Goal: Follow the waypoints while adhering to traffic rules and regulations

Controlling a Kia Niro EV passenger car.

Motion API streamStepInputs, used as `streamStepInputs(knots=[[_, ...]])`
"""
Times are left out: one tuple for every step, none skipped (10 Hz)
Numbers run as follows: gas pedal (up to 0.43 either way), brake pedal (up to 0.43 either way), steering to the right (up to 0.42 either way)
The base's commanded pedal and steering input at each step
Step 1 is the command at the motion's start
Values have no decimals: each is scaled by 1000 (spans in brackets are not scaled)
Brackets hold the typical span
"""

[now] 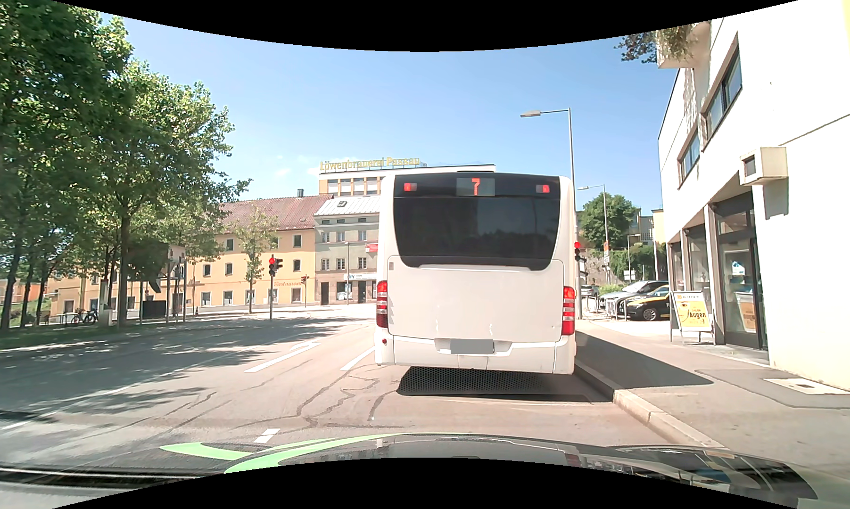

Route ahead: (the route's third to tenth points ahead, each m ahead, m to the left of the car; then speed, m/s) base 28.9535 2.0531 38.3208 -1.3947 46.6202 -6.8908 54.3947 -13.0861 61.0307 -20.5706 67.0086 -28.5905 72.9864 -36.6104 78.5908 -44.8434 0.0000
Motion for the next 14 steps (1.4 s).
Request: streamStepInputs(knots=[[0, 280, 30], [0, 280, 30], [0, 287, 30], [0, 280, 30], [0, 280, 30], [0, 280, 30], [0, 280, 30], [0, 280, 30], [0, 280, 31], [0, 280, 30], [0, 280, 30], [0, 287, 30], [0, 280, 31], [0, 287, 30]])
